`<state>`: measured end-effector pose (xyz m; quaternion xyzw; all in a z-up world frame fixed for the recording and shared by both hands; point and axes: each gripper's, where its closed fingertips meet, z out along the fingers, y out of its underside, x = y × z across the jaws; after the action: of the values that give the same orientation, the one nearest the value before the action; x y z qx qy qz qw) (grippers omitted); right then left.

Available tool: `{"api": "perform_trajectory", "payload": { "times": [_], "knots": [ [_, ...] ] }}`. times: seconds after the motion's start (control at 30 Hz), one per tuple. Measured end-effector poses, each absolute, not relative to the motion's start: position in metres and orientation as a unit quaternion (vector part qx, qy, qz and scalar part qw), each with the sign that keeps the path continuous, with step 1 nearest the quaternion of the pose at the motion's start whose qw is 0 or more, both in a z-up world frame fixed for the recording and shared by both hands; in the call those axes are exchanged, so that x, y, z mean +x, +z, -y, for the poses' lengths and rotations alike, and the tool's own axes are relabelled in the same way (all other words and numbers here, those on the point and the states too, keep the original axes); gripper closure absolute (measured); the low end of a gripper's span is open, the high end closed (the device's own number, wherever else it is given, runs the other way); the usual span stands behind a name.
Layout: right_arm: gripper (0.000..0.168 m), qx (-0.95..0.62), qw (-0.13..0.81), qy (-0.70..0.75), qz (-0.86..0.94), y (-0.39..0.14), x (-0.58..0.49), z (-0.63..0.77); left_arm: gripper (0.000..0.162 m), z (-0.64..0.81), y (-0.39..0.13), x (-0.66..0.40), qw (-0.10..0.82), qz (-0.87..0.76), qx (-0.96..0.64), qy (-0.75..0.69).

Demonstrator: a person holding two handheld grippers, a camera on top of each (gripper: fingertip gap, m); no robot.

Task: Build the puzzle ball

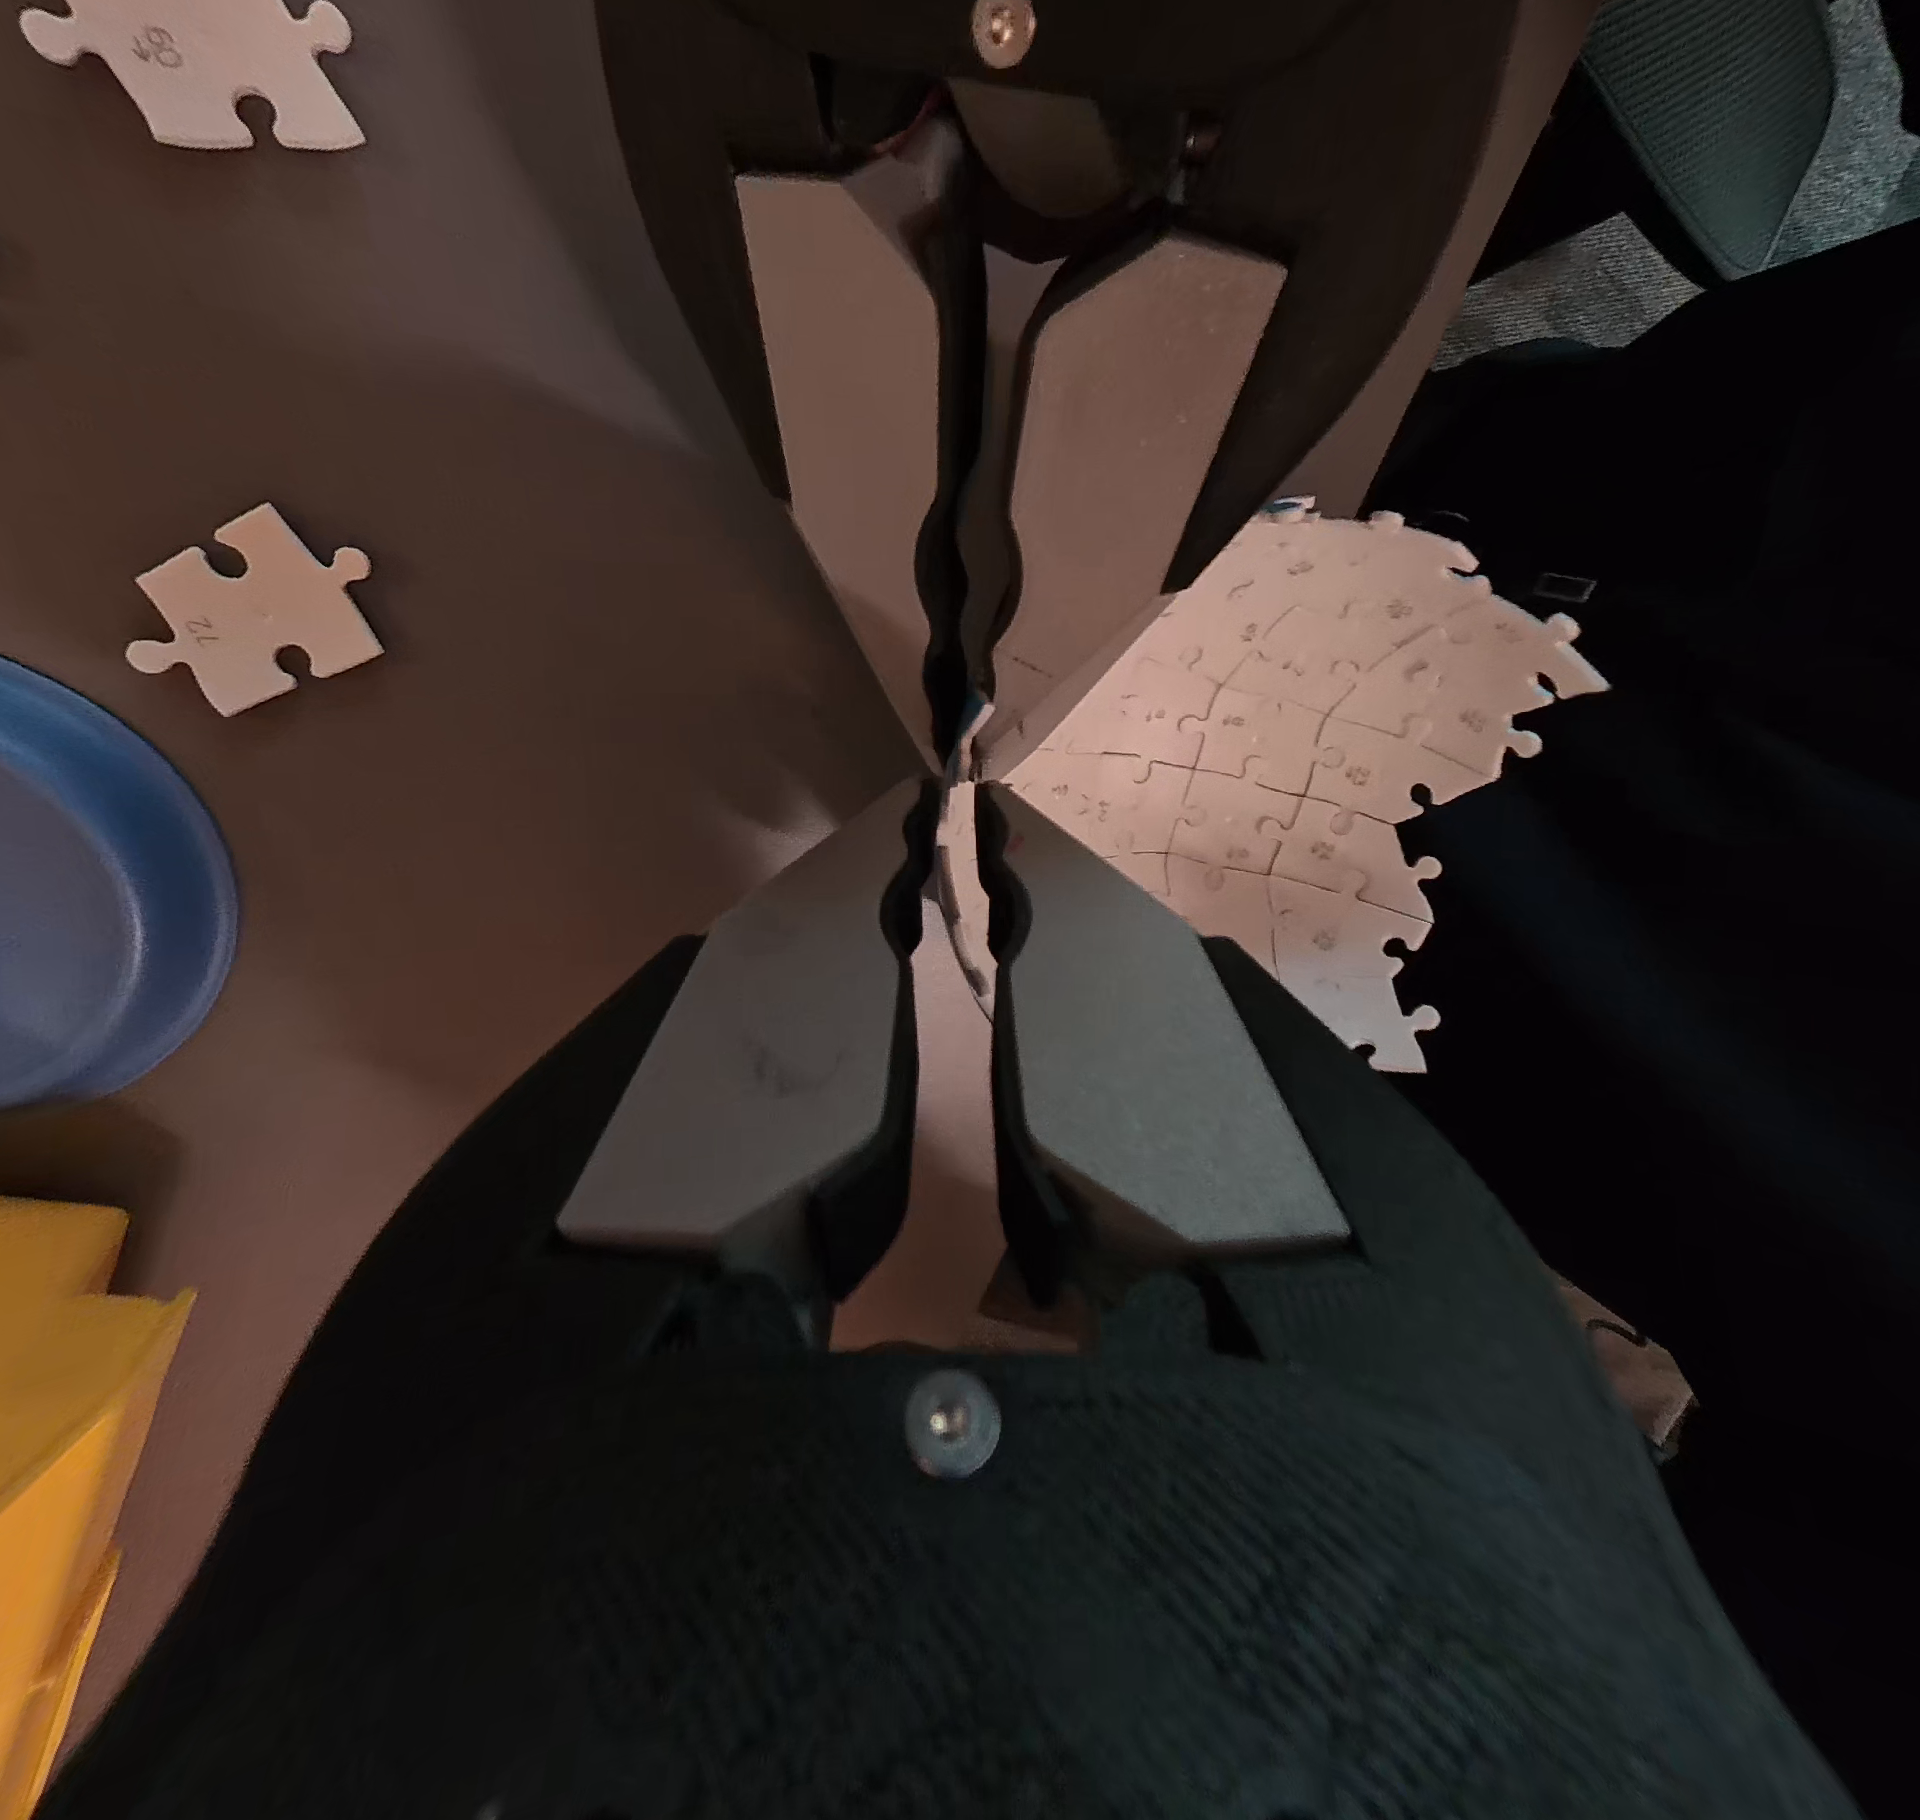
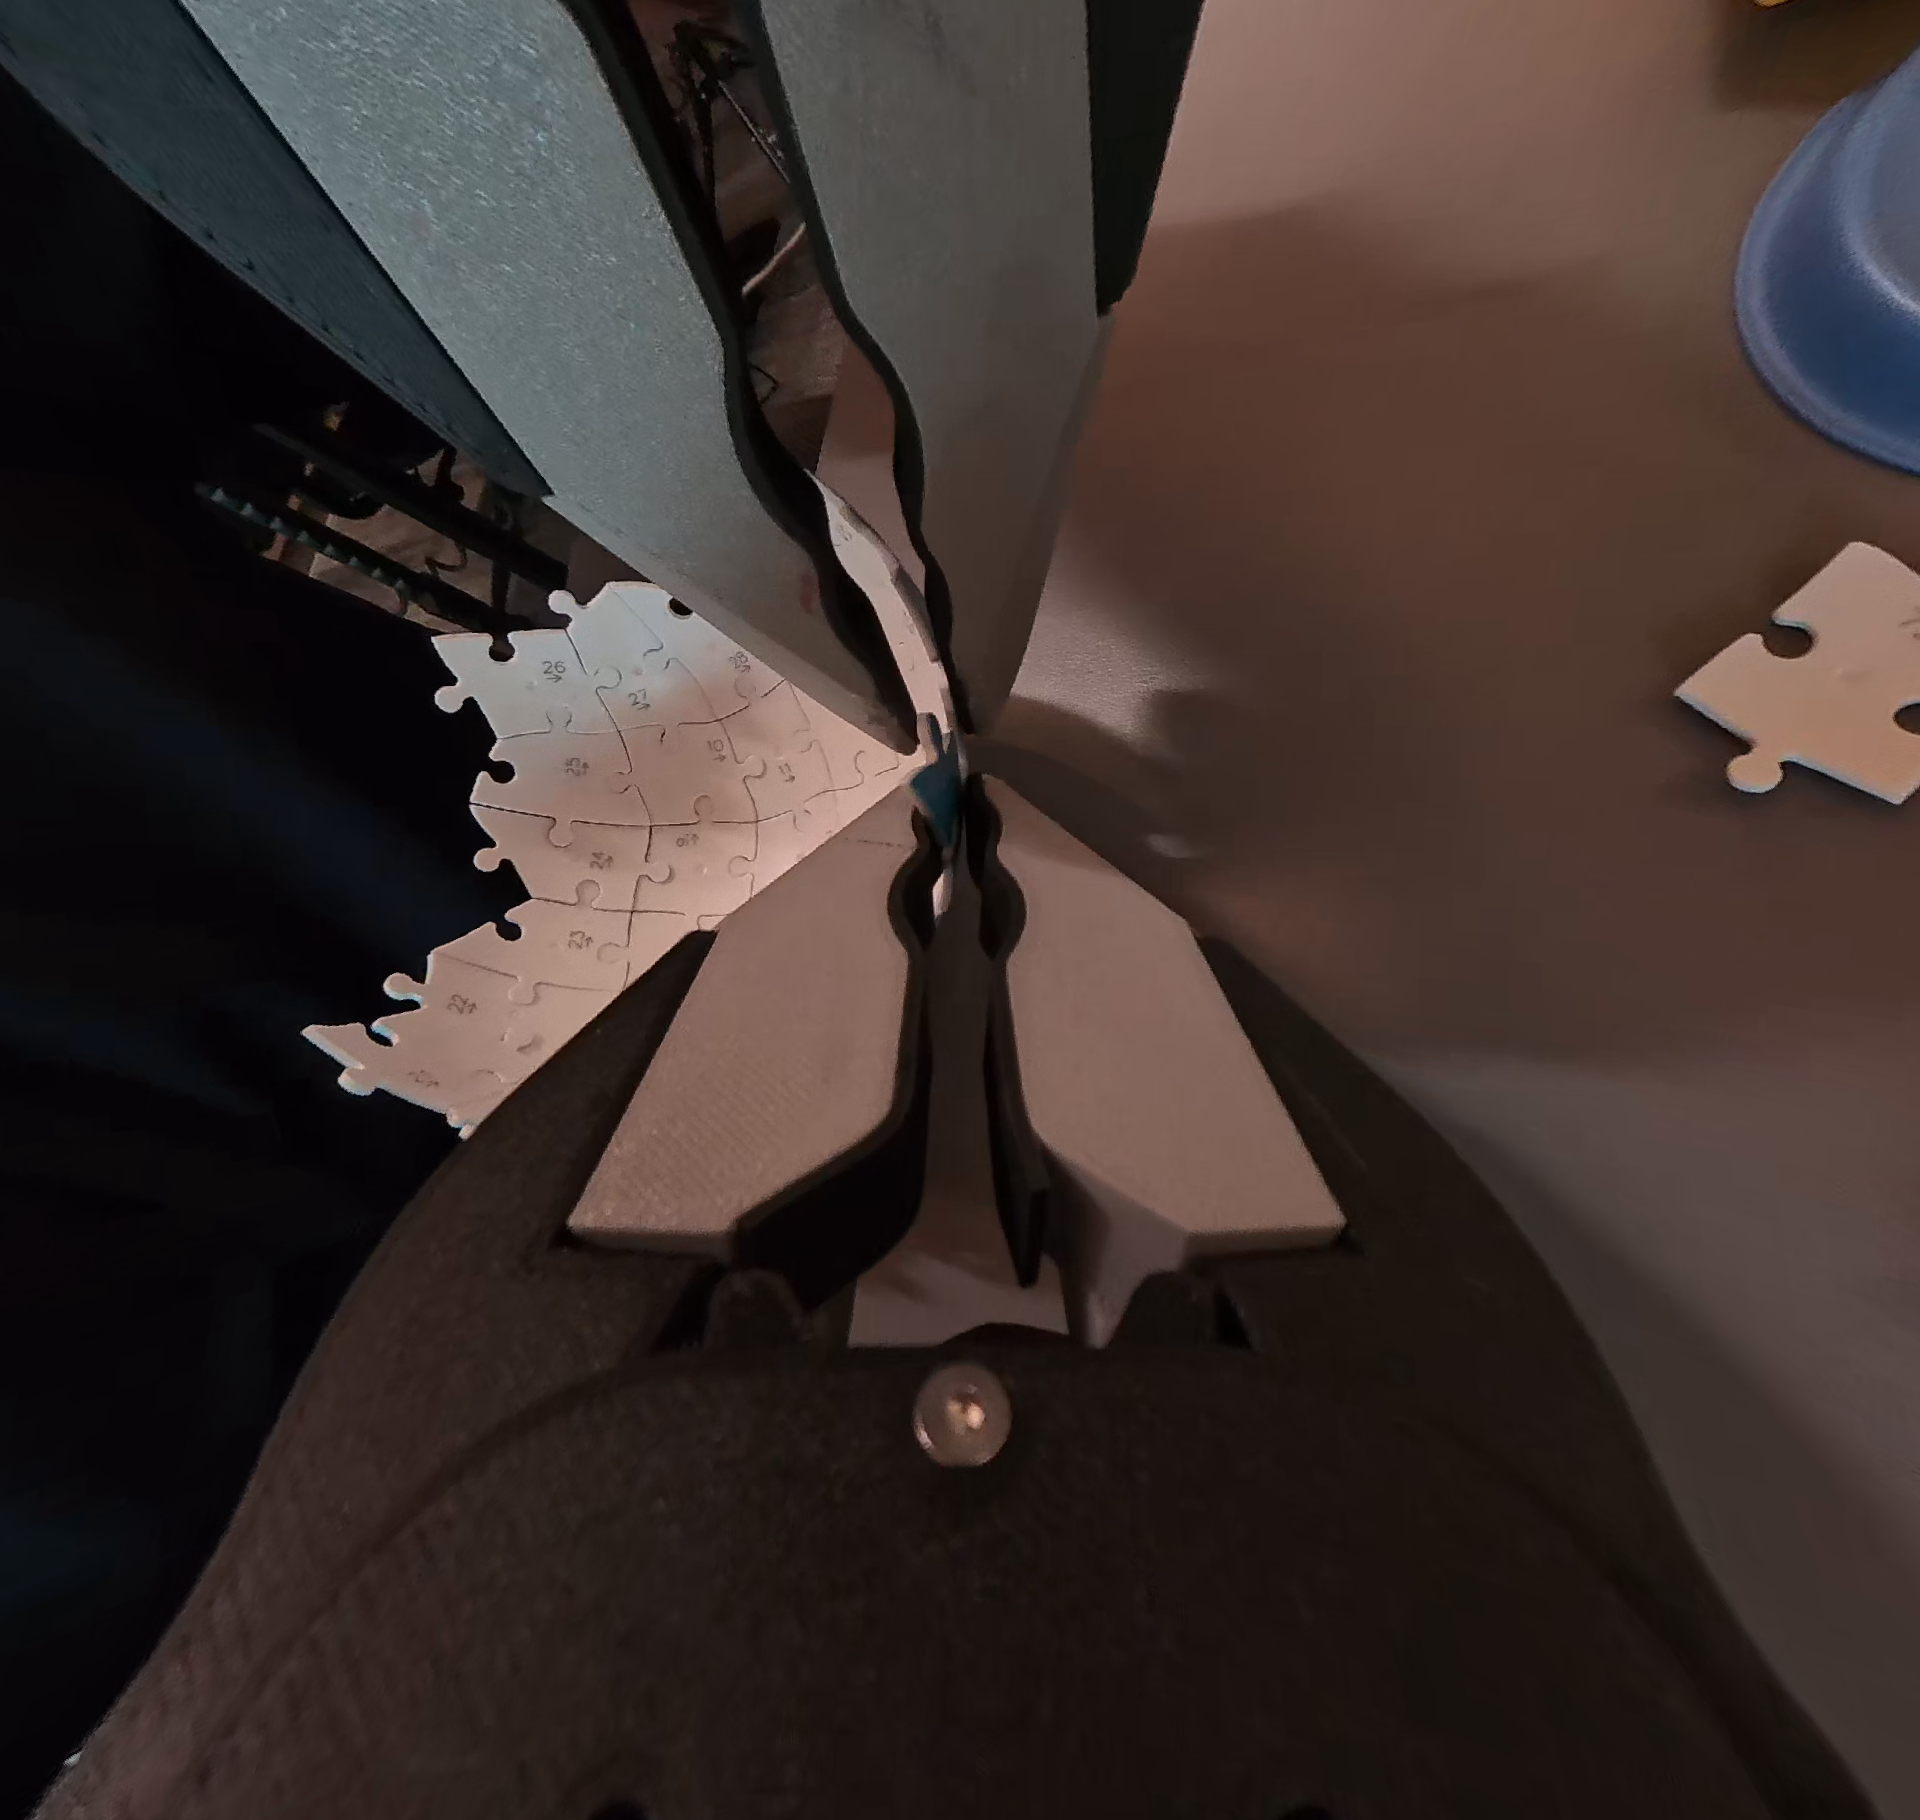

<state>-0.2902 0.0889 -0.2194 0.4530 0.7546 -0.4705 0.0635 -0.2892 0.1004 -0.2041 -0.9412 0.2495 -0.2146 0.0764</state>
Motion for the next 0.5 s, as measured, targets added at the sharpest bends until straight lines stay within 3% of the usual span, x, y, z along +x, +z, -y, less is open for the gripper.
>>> {"api": "perform_trajectory", "payload": {
  "times": [0.5],
  "knots": [
    [0.168,0.445,0.058,-0.467,-0.762,-0.2201,-0.2883,-0.0868,0.162,-0.1006,-0.2076,-0.2865,0.07,-0.229,-0.949,-0.206]
  ]
}}
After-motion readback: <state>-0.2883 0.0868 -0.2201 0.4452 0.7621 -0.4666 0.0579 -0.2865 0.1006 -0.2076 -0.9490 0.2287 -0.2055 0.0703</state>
